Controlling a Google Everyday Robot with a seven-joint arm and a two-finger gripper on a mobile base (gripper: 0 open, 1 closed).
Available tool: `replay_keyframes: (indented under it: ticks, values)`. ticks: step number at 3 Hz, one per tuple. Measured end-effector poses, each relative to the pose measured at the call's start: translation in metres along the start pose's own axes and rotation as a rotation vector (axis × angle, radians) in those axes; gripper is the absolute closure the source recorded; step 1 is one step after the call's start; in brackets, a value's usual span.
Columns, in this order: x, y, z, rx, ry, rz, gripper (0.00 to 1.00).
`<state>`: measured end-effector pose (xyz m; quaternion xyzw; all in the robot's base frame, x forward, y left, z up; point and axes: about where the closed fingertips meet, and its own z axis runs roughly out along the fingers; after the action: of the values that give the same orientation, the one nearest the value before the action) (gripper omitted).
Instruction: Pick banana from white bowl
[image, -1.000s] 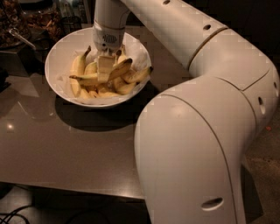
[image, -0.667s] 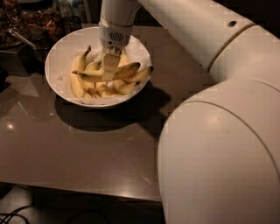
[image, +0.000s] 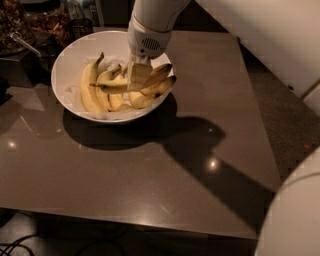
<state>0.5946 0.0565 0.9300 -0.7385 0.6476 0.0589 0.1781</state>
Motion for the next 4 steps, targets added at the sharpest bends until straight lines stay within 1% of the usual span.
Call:
replay_keyframes:
  ticks: [1,2,3,4]
  values:
    - [0.001,0.001,0.003,0.006,0.004,0.001,1.0]
    - [-0.009,0.008,-0.017,0.026,-0.004,0.002,1.0]
    - [-0.024,0.019,-0.048,0.067,-0.03,-0.009,1.0]
    - [-0.024,0.019,-0.048,0.067,-0.031,-0.009,1.0]
